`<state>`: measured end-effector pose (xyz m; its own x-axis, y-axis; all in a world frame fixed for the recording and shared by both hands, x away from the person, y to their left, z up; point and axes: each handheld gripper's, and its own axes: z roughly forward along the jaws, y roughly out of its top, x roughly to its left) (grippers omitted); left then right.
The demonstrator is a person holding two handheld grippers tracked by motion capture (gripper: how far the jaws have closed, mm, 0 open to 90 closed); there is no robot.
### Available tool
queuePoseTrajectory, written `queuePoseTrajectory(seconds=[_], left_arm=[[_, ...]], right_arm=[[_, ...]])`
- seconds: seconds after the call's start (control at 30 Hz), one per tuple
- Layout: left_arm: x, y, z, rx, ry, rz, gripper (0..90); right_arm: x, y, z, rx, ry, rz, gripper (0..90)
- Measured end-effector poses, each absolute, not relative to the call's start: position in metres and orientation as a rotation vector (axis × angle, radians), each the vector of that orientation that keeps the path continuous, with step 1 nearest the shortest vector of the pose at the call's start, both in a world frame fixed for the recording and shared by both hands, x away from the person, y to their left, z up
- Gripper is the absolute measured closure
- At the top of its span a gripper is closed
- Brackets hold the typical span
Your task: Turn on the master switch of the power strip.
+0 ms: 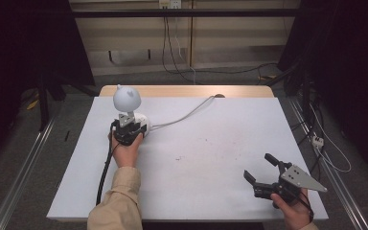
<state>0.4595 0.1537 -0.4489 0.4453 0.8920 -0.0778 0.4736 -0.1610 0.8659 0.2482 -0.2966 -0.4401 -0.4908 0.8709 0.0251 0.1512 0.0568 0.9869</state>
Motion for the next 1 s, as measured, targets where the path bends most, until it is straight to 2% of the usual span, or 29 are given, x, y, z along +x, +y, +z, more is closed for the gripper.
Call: queuePoseTrajectory(seconds=[0.53,0.83,1.0], left_arm=[[0.455,0.161,-0.441,1.775,1.164,0.493,34.0],[0.444,0.161,-0.437,1.795,1.127,0.461,23.5],[0.437,0.161,-0.436,1.803,1.099,0.443,21.4]], right_arm=[[0.249,-0.296,-0.44,1.025,1.725,1.485,4.9],[0.25,-0.295,-0.441,1.023,1.726,1.482,4.9],[0.25,-0.294,-0.44,1.023,1.73,1.481,4.9]])
